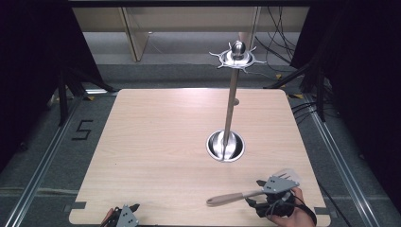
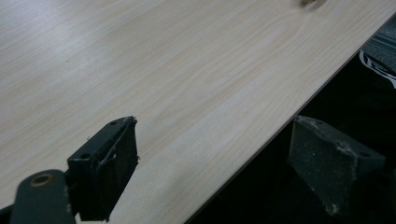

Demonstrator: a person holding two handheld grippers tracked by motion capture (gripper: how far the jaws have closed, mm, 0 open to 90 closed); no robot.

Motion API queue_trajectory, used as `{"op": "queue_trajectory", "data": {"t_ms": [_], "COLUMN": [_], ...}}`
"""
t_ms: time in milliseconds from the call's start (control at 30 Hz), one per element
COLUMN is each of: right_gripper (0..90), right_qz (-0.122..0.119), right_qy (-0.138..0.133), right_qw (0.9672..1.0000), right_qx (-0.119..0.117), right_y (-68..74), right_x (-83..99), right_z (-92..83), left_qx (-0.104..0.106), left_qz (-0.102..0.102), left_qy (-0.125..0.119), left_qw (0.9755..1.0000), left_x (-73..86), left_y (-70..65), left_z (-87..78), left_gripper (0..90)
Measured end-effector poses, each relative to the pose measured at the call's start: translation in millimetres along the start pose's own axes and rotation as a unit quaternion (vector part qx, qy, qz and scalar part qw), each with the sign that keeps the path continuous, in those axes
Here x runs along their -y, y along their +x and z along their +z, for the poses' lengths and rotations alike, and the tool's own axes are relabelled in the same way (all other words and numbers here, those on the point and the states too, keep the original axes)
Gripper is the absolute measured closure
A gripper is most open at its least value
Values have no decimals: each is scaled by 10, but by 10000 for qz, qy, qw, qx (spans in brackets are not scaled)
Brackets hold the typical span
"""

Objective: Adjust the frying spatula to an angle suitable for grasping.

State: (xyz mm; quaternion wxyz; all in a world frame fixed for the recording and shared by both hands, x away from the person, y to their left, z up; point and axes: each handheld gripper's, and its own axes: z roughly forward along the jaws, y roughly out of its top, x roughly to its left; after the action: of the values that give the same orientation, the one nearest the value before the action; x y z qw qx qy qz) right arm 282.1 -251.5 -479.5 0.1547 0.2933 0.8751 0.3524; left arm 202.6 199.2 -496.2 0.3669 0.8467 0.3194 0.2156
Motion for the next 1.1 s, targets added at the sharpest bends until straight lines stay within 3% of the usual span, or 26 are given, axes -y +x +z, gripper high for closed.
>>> {"op": "queue_trajectory", "data": {"t_ms": [67, 100, 133, 233, 300, 367, 400, 467, 500, 533, 567, 600, 700, 733, 800, 833, 867, 900, 967, 1033, 1067, 1100], "right_gripper": [305, 305, 313, 318, 327, 330, 335, 336, 344, 344, 351, 363, 400, 407, 431, 439, 439, 453, 455, 477, 477, 490], "right_qz": [9, 129, 38, -102, -116, -303, -348, -355, -309, -309, -322, -390, -579, -587, -654, -664, -664, -789, -787, -962, -962, -810], "right_qy": [137, 324, 292, 437, 528, 690, 885, 858, 980, 980, 973, 1034, 1126, 1163, 1214, 1194, 1194, 1244, 1296, 1409, 1409, 1497], "right_qw": [9999, 9993, 9995, 9987, 9981, 9965, 9949, 9952, 9944, 9944, 9944, 9934, 9908, 9905, 9892, 9888, 9888, 9863, 9856, 9816, 9816, 9821], "right_qx": [-46, -138, -145, -247, -302, -351, -348, -297, -252, -252, -244, -310, -488, -450, -486, -595, -595, -742, -743, -860, -860, -806], "right_y": [1, 12, 14, 28, 54, 69, 82, 90, 93, 93, 90, 81, 74, 80, 78, 79, 79, 76, 72, 63, 63, 77], "right_x": [-27, -49, -55, -107, -144, -180, -210, -210, -226, -226, -231, -248, -285, -298, -330, -337, -337, -358, -364, -387, -387, -392], "right_z": [44, 42, 79, 136, 170, 204, 239, 267, 296, 296, 305, 324, 353, 367, 396, 413, 413, 437, 439, 474, 474, 482], "left_qx": [1, -31, -18, -7, -11, -8, -11, -8, -4, -37, -38, -46, -17, -2, -1, -1, -38, -93, -93, -46, -37, -33], "left_qz": [37, -258, -282, 42, 16, -7, -8, -8, -8, -223, -215, -101, -157, -49, -26, -26, -218, -86, -53, -158, -211, -200], "left_qy": [3, -49, -39, 0, -2, -1, -2, -5, -3, -48, -53, -45, -28, -5, -4, -4, -55, -24, -19, -63, -46, -58], "left_qw": [10000, 9997, 9996, 10000, 10000, 10000, 10000, 10000, 10000, 9997, 9997, 9999, 9999, 10000, 10000, 10000, 9997, 9999, 9999, 9998, 9998, 9998], "left_x": [-1, 11, 12, -1, 0, 2, 1, 2, 1, 11, 9, 5, 7, 2, 1, 1, 12, 10, 7, 10, 13, 11], "left_y": [7, -35, -38, 9, 4, 0, 0, -2, -3, -33, -31, -17, -23, -6, -3, -3, -31, -11, -5, -21, -30, -27], "left_z": [3, 16, 14, 2, -1, -1, -1, -2, -3, 8, 9, 7, 4, -2, -3, -3, 8, 9, 7, 7, 6, 6], "left_gripper": [148, 148, 148, 148, 148, 148, 148, 148, 148, 148, 148, 148, 148, 148, 148, 148, 148, 148, 148, 148, 148, 148]}}
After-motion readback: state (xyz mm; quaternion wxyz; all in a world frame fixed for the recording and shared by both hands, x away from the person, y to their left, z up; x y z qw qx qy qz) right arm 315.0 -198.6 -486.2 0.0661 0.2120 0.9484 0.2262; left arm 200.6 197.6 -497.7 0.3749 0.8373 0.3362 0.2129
